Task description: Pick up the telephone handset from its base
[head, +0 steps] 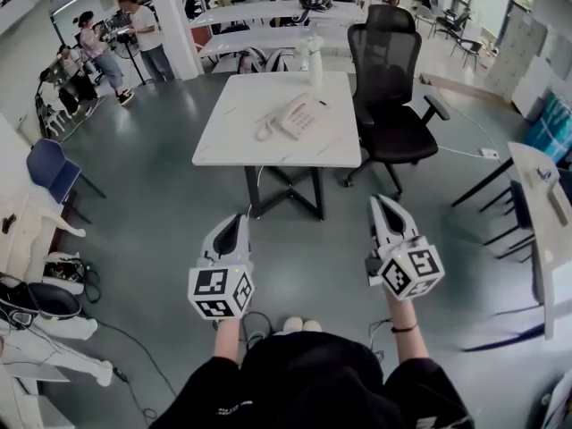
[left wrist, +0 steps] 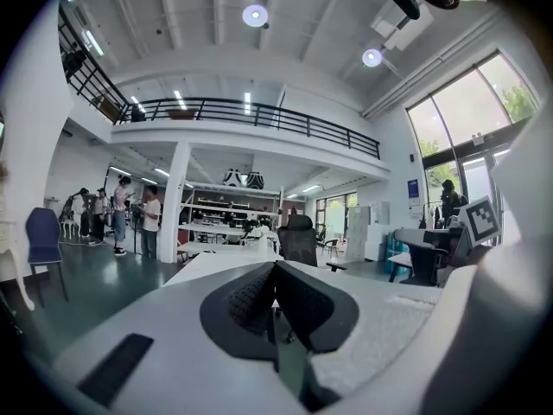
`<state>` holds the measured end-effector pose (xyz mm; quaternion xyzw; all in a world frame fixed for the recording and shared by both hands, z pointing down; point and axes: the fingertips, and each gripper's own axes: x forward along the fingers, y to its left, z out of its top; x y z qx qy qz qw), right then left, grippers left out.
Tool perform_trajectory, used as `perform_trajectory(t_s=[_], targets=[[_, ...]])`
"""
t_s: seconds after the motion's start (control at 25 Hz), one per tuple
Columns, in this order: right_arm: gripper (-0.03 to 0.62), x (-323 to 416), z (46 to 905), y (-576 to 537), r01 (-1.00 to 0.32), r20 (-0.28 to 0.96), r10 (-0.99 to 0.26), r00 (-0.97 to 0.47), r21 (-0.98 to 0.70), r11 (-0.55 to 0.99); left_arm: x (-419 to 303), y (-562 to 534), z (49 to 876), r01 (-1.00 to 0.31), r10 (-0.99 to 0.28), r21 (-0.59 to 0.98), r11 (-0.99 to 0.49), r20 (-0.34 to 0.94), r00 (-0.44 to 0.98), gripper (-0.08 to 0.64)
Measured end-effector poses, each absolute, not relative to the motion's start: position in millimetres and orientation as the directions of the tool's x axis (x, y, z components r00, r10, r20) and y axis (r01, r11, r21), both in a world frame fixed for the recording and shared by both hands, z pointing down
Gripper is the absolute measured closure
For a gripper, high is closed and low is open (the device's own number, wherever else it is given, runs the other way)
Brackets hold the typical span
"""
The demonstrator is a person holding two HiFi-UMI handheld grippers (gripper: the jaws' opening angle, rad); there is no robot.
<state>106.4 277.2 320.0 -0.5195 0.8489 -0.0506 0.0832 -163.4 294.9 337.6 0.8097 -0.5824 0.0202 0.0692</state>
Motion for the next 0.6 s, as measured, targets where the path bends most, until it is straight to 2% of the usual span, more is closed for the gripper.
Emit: perform_trajectory(t_s=[0.6], targets=[[0.601,109.3,333.8,237.2,-0.853,-0.076,-0.876,-0.476,-0.202,0.481,-147.6,277.7,354.9,-0.960,-0.950,0.107,-0.260,0.152,0.274,0.560]])
